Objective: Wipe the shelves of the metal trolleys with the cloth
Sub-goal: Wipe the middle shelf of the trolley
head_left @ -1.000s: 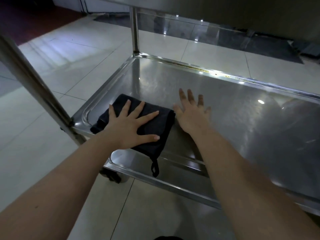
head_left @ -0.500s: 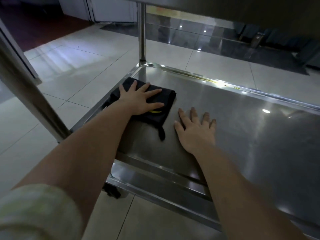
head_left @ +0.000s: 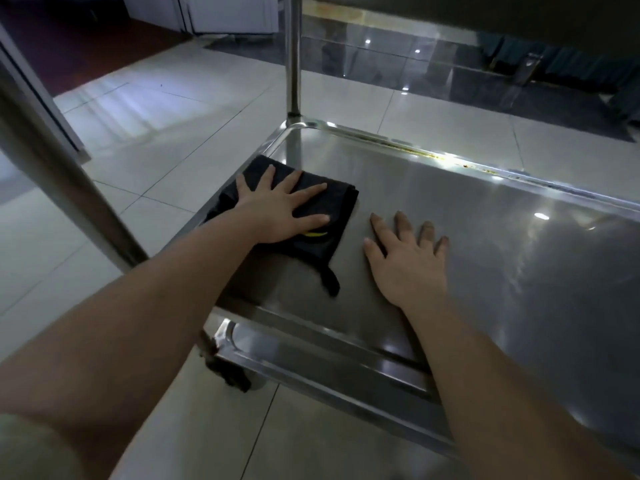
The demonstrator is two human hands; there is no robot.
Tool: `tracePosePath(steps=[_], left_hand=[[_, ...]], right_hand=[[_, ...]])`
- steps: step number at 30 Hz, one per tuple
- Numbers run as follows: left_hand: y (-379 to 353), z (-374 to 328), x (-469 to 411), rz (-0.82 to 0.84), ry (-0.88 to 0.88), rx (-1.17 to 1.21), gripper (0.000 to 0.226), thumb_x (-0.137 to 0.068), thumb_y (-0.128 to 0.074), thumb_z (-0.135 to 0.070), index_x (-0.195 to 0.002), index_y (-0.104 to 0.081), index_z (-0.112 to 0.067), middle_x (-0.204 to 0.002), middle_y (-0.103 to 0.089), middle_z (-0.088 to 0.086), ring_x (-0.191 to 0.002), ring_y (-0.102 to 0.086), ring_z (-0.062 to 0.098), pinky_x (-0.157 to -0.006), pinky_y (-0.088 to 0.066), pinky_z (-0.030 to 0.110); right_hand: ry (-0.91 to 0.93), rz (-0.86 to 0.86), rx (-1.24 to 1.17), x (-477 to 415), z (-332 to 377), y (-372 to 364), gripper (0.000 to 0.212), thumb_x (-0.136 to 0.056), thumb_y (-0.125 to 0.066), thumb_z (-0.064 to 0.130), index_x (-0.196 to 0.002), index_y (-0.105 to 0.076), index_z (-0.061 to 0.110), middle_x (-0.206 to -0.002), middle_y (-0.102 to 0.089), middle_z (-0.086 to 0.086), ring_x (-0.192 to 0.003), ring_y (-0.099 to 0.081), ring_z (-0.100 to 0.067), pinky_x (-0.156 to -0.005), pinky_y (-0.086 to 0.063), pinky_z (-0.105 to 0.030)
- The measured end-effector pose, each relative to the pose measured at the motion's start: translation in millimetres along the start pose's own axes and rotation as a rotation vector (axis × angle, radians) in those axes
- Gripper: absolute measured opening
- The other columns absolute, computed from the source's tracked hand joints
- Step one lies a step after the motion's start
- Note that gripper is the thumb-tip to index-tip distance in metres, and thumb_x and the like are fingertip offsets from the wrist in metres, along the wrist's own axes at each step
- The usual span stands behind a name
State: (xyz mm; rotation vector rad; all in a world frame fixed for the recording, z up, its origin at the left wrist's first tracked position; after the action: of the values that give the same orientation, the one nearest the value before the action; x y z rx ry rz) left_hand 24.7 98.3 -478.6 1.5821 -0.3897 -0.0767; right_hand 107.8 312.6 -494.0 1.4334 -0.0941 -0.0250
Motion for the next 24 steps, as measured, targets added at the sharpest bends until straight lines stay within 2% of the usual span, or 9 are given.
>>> tracePosePath(steps=[4, 9, 11, 16, 19, 24], left_hand=[[-14.7, 14.9, 89.3, 0.087, 0.003, 0.002, 0.076, -0.072, -0.008, -0.09, -0.14, 0.017, -0.066, -0.162, 0.021, -0.008, -0.148, 0.02, 0.032, -0.11, 0.015, 0.069], [-23.0, 6.9, 141.7, 0.173, 0.021, -0.02, 0.078, -0.066, -0.004, -0.089, -0.134, 0.026, -0.067, -0.159, 0.03, -0.008, -0.147, 0.025, 0.033, -0.112, 0.01, 0.07], [-21.2, 5.0, 129.0, 0.17, 0.023, -0.01, 0.079, -0.066, -0.008, -0.09, -0.135, 0.025, -0.067, -0.159, 0.029, -0.008, -0.147, 0.024, 0.034, -0.111, 0.01, 0.071], [-10.1, -8.7, 42.7, 0.009, 0.034, -0.005, 0.075, -0.077, -0.014, -0.09, -0.143, 0.01, -0.065, -0.164, 0.015, -0.005, -0.149, 0.014, 0.037, -0.107, 0.008, 0.075], [1.9, -19.4, -5.6, -0.02, 0.068, -0.011, 0.075, -0.079, -0.015, -0.089, -0.146, 0.005, -0.062, -0.165, 0.01, -0.005, -0.149, 0.012, 0.037, -0.107, 0.007, 0.077], [9.3, -28.9, -20.0, -0.033, 0.099, -0.015, 0.075, -0.081, -0.014, -0.088, -0.148, 0.002, -0.059, -0.165, 0.008, -0.004, -0.149, 0.011, 0.039, -0.106, 0.007, 0.078]], right_hand=[[-0.004, 0.022, 0.018, 0.4, 1.4, 2.0, 0.055, -0.1, -0.015, 0.06, -0.153, -0.008, 0.046, -0.165, -0.004, 0.002, -0.148, 0.002, -0.042, -0.118, 0.003, -0.059], [-0.011, 0.054, 0.045, 3.8, 2.3, 2.2, 0.056, -0.1, -0.011, 0.061, -0.153, -0.003, 0.046, -0.166, 0.002, 0.002, -0.148, 0.005, -0.042, -0.117, 0.005, -0.06], [-0.009, 0.054, 0.051, 5.5, 2.5, 1.8, 0.057, -0.1, -0.01, 0.061, -0.154, -0.001, 0.046, -0.166, 0.003, 0.002, -0.148, 0.006, -0.043, -0.117, 0.005, -0.06], [-0.009, 0.024, 0.064, 7.4, 2.5, 1.7, 0.056, -0.1, -0.011, 0.059, -0.154, -0.004, 0.044, -0.166, 0.0, 0.001, -0.148, 0.003, -0.043, -0.118, 0.004, -0.059], [-0.007, 0.016, 0.055, 6.9, 2.2, 1.8, 0.056, -0.1, -0.012, 0.059, -0.154, -0.005, 0.045, -0.166, -0.002, 0.001, -0.148, 0.003, -0.043, -0.118, 0.004, -0.058], [-0.014, 0.026, 0.028, 2.0, 1.7, 2.2, 0.056, -0.1, -0.013, 0.059, -0.154, -0.005, 0.046, -0.166, -0.001, 0.001, -0.149, 0.003, -0.042, -0.118, 0.004, -0.059]])
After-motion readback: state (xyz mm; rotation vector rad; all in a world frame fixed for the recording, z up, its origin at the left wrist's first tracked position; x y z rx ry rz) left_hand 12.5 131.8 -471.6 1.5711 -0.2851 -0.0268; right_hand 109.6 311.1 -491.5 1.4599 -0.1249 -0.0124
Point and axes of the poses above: each hand's wrist, its own x-axis away from the middle knuckle, its own y-axis out of the back of the hand, z = x × y, the point moved 4 cm from there along -x, towards the middle knuckle
